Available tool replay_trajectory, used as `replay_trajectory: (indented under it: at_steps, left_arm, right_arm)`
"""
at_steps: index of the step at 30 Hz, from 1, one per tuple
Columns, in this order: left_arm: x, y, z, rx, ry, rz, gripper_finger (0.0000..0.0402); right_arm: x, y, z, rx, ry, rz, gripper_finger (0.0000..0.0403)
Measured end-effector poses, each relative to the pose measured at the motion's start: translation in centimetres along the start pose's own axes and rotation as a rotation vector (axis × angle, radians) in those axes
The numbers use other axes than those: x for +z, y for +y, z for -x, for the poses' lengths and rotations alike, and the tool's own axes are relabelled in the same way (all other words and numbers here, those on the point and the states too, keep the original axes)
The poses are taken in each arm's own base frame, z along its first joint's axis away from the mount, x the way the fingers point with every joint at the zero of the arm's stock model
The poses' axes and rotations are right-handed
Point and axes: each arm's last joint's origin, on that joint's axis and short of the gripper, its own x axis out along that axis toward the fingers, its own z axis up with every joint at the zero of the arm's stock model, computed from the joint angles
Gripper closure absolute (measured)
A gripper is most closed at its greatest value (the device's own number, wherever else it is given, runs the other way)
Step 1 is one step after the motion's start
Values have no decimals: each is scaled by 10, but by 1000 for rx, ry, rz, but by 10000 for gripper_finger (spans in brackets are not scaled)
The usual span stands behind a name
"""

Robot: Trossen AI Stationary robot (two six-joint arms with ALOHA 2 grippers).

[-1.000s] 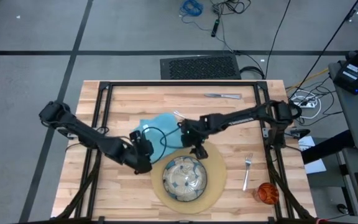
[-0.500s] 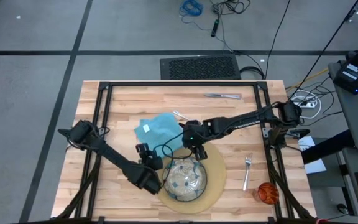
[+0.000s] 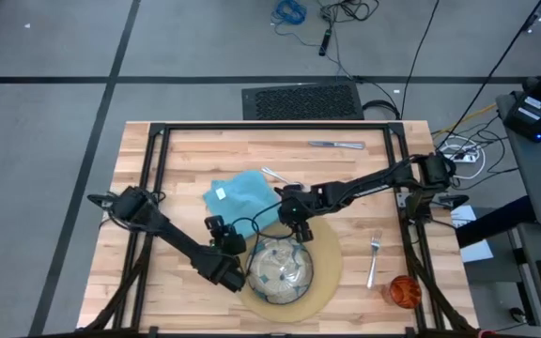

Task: Set table place
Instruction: Fold the blue napkin

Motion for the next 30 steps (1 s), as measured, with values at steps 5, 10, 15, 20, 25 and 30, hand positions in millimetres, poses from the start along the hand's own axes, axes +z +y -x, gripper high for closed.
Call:
replay_trajectory:
  at_steps: [5, 10, 15, 20, 25, 30]
  left_arm:
    - [-1, -5, -16, 66, 26, 4, 269]
    - [0, -1, -23, 133, 6, 33, 269]
    - [3, 2, -27, 147, 12, 46, 269]
    - [5, 4, -30, 151, 18, 48, 292]
    - [5, 3, -30, 144, 24, 29, 381]
    - [4, 3, -30, 132, 37, 21, 400]
  right_arm:
    - [0, -4, -3, -27, -68, -11, 216]
    - [3, -10, -2, -49, -110, 3, 216]
    - [3, -14, -2, -87, -103, 16, 221]
    - [2, -15, -3, -106, -96, 28, 268]
    - [-2, -13, -10, -69, -72, 57, 377]
    - [-2, -10, -11, -43, -78, 71, 399]
